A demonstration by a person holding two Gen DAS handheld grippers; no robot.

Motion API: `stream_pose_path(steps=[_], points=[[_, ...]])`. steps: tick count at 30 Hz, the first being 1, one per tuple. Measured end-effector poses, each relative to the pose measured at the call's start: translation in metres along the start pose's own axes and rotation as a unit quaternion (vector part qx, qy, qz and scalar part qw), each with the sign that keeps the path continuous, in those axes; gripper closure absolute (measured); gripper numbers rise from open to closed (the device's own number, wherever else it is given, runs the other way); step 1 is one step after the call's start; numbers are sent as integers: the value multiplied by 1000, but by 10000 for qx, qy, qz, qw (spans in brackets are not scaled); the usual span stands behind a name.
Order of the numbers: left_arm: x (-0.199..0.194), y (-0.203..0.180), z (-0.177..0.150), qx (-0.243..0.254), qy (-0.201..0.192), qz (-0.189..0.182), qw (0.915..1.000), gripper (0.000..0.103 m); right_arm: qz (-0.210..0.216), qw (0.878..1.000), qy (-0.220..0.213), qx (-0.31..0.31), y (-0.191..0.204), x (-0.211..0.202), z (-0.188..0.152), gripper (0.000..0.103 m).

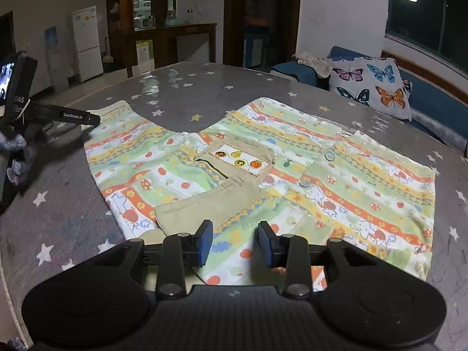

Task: Fold clothes

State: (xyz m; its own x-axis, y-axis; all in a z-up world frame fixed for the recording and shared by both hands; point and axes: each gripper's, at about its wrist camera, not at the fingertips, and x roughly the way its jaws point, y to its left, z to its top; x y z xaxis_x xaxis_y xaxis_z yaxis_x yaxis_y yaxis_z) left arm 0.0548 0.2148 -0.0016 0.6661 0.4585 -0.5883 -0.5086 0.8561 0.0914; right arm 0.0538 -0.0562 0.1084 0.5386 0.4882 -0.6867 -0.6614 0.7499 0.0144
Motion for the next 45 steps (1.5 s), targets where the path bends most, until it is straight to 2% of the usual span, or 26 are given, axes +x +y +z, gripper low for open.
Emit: stream_pose_path(steps=[7,8,9,11,13,14,19,22,27,31,35,36,40,42,44,45], points=[[14,12,6,-313,67,-76,9995,49,-9,10000,20,46,-2,-1,0,68],[13,13,6,-367,78,-135,9992,56,-10,10000,11,49,-2,-2,0,68],[13,14,7,-419,89,-199,9989,58,-9,10000,1,55,-2,-2,0,68],[12,16,7,-482,98,-323,9983,75,1,10000,-25,82,-3,-4,0,68],[10,17,8,-543,125,-435,9975,80,7,9999,-67,103,-3,-7,0,68],[8,16,10,-558,107,-469,9973,87,3,9999,-102,116,-4,-10,0,68],[-12,5,15,-570,100,-876,9945,92,-22,9994,-266,241,-9,-23,-1,68],[-38,-17,21,-411,-91,-1329,9902,93,-72,9987,-314,389,-16,-28,-5,68],[-89,-70,31,-148,-366,-2439,9690,93,-260,9964,-348,733,-34,-41,-18,68],[-125,-118,34,148,-538,-3269,9434,93,-478,9927,-432,1018,-52,-56,-30,68],[-151,-166,29,425,-588,-3992,9140,93,-707,9876,-498,1311,-70,-70,-42,68],[-155,-179,25,519,-541,-4125,9079,92,-767,9860,-514,1392,-75,-73,-45,68],[-157,-219,3,933,-191,-4389,8935,88,-958,9788,-573,1718,-91,-85,-57,68],[-158,-235,-9,1159,-13,-4441,8884,79,-1019,9763,-602,1814,-96,-90,-61,68],[-162,-239,-20,1342,98,-4523,8817,61,-1011,9741,-628,1922,-100,-93,-63,68],[-162,-236,-22,1389,52,-4494,8824,58,-991,9731,-640,1980,-102,-94,-63,68]])
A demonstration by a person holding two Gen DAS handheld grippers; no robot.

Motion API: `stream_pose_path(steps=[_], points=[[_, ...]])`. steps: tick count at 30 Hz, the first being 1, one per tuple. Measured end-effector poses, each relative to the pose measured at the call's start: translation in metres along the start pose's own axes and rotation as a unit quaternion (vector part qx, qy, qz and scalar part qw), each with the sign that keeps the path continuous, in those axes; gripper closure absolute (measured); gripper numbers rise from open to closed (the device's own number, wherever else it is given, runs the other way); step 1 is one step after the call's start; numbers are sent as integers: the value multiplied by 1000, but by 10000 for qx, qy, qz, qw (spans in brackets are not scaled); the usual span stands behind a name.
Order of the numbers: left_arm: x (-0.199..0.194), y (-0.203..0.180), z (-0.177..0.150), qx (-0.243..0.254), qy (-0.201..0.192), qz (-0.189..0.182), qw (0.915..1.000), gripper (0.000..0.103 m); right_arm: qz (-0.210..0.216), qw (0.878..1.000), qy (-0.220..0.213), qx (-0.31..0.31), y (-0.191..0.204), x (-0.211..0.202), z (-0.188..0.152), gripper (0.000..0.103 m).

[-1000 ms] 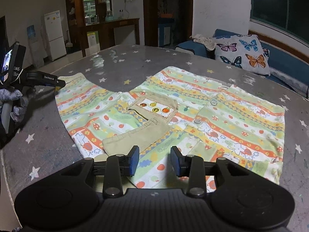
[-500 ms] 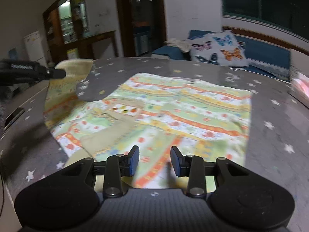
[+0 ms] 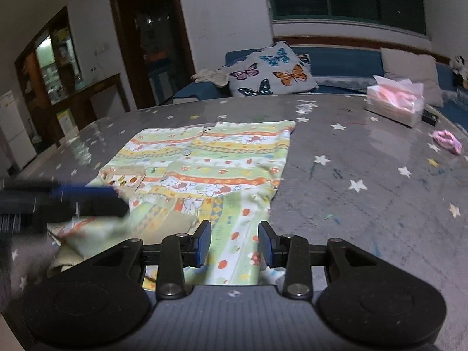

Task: Fold clothes

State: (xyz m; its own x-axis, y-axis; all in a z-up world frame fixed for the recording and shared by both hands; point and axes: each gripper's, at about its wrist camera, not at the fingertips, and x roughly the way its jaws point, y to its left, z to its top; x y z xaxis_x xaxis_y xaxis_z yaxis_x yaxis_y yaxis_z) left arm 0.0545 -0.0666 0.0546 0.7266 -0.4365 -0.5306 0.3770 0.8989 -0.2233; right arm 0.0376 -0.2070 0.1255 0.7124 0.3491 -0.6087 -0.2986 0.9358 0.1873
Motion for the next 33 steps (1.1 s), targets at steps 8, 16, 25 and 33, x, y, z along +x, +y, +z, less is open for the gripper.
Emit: stream_pose_path(steps=[8,16,25,33], points=[[-28,48,-9,37,-246,908,9956,56,401,9990,211,-30,18,20,2,68],[-52,117,-21,-548,-172,1845,9812,55,435,9972,512,-328,46,49,1,75],[-45,128,-34,-398,32,1973,9795,53,110,9969,104,-772,61,31,21,99],[-40,130,-39,-205,248,2133,9765,53,-92,9962,439,-744,50,55,18,98]])
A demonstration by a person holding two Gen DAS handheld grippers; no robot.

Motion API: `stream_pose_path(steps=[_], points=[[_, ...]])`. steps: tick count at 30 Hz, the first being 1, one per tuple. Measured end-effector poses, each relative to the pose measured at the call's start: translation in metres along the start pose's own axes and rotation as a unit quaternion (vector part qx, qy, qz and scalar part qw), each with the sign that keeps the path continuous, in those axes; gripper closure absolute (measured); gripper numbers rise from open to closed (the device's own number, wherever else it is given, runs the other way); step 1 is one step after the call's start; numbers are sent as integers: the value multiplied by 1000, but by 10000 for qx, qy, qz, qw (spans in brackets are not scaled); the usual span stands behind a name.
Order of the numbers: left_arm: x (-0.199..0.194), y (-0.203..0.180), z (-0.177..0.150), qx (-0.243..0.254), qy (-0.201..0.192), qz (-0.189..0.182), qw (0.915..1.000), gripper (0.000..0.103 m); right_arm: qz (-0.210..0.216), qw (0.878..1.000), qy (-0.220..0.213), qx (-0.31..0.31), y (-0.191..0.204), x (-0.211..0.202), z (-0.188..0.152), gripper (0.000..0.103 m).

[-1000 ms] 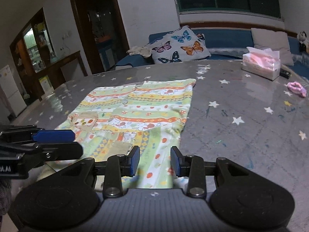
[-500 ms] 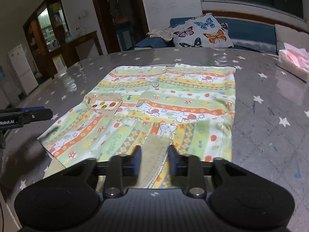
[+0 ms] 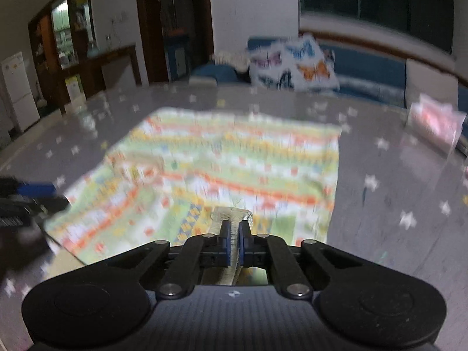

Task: Fold clothes

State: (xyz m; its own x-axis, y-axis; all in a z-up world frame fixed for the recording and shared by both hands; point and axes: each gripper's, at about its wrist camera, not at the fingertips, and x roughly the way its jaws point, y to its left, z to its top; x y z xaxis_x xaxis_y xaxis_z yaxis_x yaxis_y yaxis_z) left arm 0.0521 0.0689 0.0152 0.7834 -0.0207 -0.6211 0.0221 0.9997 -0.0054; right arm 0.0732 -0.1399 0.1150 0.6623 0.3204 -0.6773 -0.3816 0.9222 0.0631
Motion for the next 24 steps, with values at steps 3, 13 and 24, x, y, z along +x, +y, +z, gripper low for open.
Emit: stream_pose_path(steps=[3,13,24], points=[[-8,1,9,78,-122,13,9999,53,-5,10000,-80,48,-5,-4,-2,96],[28,-40,30,675,-42,-568,9961,72,429,9981,-149,-421,8,5,5,94],[21,-55,20,1223,-22,-686,9901,72,653,9960,-5,-608,7,-11,-3,91]])
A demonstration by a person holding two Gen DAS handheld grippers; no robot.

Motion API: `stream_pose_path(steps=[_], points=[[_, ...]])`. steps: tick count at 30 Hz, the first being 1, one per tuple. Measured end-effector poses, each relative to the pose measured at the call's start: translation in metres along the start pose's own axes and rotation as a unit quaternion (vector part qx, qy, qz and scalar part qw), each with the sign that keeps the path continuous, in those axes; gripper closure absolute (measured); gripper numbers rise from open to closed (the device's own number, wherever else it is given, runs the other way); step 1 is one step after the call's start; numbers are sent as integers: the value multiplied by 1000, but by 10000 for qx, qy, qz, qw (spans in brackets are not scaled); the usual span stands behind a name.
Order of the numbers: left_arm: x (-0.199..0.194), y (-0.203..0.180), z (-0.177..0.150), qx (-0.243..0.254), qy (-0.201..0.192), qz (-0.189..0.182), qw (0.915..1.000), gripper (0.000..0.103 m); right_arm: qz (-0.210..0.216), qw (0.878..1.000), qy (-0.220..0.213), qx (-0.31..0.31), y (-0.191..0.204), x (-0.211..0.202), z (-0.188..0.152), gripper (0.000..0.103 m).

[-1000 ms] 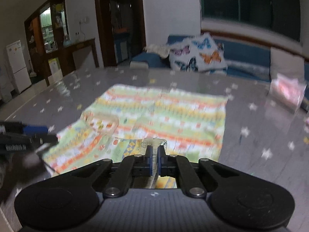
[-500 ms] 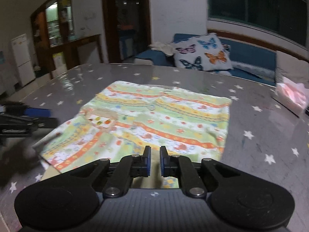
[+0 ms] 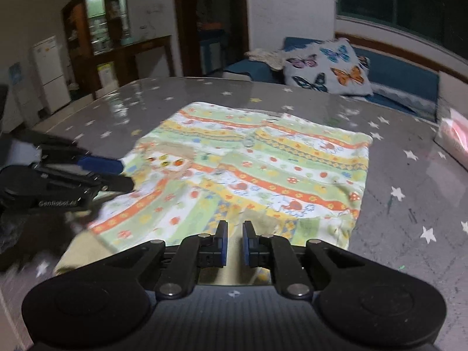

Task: Fold clothes

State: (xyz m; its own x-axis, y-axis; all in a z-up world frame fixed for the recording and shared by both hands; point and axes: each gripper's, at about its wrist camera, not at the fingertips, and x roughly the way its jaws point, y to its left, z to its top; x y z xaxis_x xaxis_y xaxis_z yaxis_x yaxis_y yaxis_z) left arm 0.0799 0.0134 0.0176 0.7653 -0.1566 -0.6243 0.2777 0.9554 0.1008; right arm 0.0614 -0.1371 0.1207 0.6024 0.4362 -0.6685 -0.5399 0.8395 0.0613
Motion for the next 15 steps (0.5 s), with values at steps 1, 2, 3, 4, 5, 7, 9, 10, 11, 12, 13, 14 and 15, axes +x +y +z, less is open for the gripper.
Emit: stream_pose_path(steps=[1,2,3,4,5,7,9,10,11,12,13,14,15], points=[[-5,-3,-2,81,-43,-37,10000,72,20,10000,10,-58,3,-4,-2,88],[-9,-7,-5,174,-47,-80,9998,71,55,9999,27,-118,6,-8,-6,85],[-12,-12,-8,270,-41,-124,9996,71,83,9998,39,-168,9,-11,-9,79],[-13,-16,-12,390,-24,-116,9992,71,92,9997,51,-229,11,-13,-13,75],[-14,-21,-17,516,-4,-94,9986,71,79,9995,73,-282,13,-14,-18,75],[-18,-29,-24,761,-87,28,9971,71,16,9994,125,-330,14,-16,-26,75],[-24,-34,-27,950,-158,120,9953,71,-36,9992,80,-391,15,-22,-31,75],[-28,-34,-27,977,-188,131,9950,71,-53,9991,71,-403,15,-24,-32,75],[-32,-34,-27,989,-216,135,9948,70,-58,9992,88,-381,14,-25,-34,75],[-36,-33,-27,1001,-244,138,9946,69,-63,9993,105,-358,13,-25,-36,75],[-39,-33,-29,1049,-249,157,9940,69,-67,9993,122,-336,12,-25,-38,75],[-44,-32,-31,1105,-250,180,9934,69,-64,9994,134,-308,10,-26,-40,75],[-48,-31,-33,1162,-250,203,9927,69,-51,9995,137,-280,10,-27,-41,75]])
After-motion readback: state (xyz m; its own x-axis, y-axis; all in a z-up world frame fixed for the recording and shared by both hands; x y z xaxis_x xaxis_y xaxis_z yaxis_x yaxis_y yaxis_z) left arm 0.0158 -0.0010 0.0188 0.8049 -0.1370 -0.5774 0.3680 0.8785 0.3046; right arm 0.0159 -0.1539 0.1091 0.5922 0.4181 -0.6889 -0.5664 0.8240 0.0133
